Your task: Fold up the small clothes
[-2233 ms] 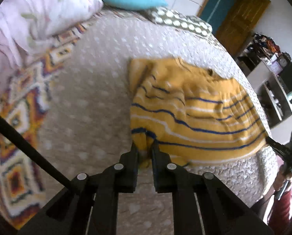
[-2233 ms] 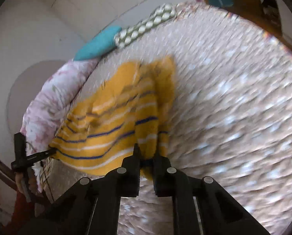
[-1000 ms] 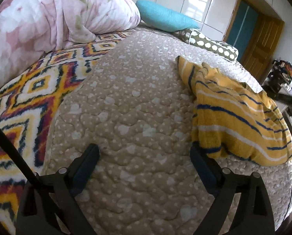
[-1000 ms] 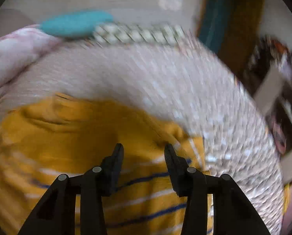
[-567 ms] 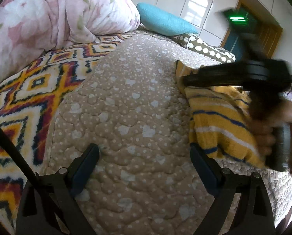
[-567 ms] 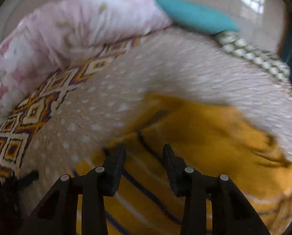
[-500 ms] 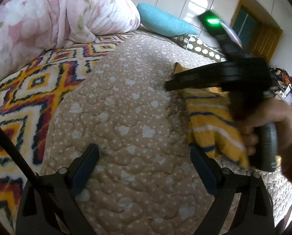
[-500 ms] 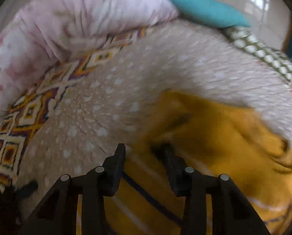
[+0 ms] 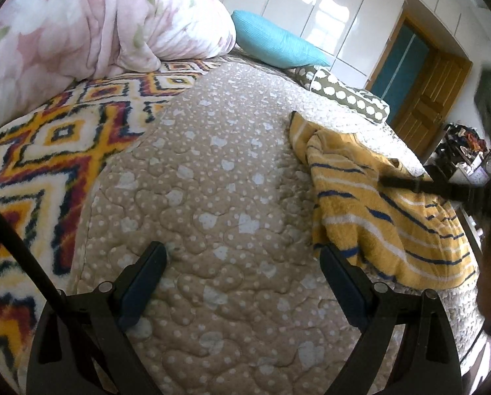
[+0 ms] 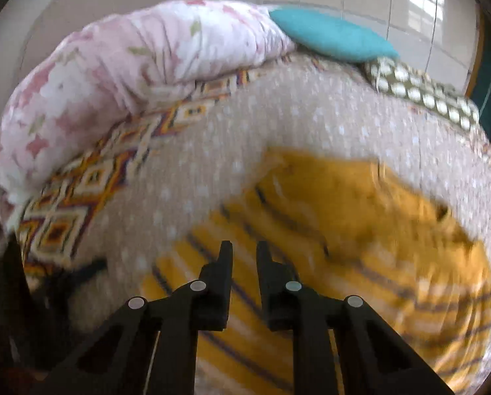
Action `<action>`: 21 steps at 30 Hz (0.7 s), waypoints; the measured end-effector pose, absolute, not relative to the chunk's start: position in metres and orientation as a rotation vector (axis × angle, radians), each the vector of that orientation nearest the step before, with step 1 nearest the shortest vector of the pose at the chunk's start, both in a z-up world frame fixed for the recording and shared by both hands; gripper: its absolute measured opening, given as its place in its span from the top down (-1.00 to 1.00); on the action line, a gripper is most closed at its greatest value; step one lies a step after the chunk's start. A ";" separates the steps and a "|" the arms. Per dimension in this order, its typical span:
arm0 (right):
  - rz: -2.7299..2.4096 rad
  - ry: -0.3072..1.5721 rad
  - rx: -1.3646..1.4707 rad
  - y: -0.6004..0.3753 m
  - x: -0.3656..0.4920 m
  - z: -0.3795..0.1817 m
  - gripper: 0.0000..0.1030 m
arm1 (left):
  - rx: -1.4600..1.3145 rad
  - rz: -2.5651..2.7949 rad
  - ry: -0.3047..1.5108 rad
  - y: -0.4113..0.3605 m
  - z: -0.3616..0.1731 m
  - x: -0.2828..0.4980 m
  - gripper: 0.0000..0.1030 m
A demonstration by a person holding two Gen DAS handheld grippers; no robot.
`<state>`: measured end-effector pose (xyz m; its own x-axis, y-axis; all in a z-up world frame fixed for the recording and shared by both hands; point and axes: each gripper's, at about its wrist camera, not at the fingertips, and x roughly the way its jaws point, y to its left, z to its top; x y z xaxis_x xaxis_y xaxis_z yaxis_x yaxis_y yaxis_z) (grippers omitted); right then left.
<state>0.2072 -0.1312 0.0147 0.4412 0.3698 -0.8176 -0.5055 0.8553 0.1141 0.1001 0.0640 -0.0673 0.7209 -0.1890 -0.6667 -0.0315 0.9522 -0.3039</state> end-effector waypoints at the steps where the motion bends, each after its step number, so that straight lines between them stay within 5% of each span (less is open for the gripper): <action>1: 0.567 1.000 -0.145 -0.132 0.205 0.005 0.68 | -0.309 -0.090 0.762 0.064 -0.067 0.100 -0.81; 9: 0.592 1.012 -0.180 -0.124 0.187 -0.018 0.69 | -0.312 -0.091 0.762 0.066 -0.068 0.100 -0.81; 15: 0.474 0.866 -0.009 -0.196 0.169 0.011 0.68 | -0.308 -0.088 0.764 0.065 -0.068 0.100 -0.81; 21: 0.241 0.890 0.102 -0.309 0.157 -0.016 0.73 | -0.275 -0.060 0.778 0.059 -0.067 0.100 -0.81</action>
<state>0.1570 -0.3088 -0.0164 0.6045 0.2499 -0.7564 -0.1658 0.9682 0.1874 0.1004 0.0586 -0.0671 0.7124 -0.1542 -0.6846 -0.0482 0.9625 -0.2669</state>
